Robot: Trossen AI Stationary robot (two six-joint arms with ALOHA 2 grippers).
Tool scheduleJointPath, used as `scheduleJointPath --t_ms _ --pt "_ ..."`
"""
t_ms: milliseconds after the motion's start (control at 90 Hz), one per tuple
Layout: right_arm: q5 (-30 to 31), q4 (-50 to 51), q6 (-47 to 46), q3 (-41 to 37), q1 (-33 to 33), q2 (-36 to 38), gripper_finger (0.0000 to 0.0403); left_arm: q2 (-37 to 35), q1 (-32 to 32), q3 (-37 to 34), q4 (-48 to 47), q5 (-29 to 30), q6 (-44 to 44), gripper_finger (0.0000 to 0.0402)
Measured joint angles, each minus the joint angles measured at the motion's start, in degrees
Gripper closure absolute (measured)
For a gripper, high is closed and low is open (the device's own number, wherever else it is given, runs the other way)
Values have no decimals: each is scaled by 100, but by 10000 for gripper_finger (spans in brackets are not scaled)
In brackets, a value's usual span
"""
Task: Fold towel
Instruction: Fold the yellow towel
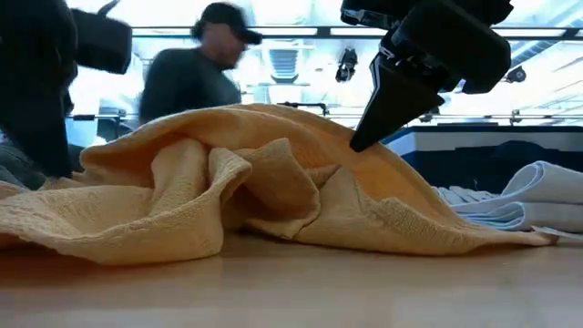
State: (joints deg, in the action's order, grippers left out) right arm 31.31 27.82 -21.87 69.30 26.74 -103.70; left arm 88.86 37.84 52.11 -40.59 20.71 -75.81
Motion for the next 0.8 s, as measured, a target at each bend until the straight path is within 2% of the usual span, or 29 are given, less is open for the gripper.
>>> scheduleJointPath --t_ms 178,233,311,378,489,556,667,800 --pt "-2 -92 26 0 0 -2 403 0 -19 -680 1309 406 -33 258" --pt "0 -145 91 0 0 -2 403 2 -21 -795 1559 413 -44 293" --pt "6 -154 192 3 0 -1 403 -7 -6 -779 1430 413 -105 358" --pt "-17 -11 260 28 30 47 403 -69 15 -588 1031 416 -111 389" --pt "-73 430 181 134 159 354 403 -187 33 199 -11 443 0 391" --pt "-305 642 164 157 209 611 403 -190 62 807 -766 526 261 398" --pt "-776 801 170 138 238 949 403 -186 166 1719 -1869 1009 503 398" --pt "-662 788 232 118 208 1184 403 -181 255 2387 -3026 1523 524 400"
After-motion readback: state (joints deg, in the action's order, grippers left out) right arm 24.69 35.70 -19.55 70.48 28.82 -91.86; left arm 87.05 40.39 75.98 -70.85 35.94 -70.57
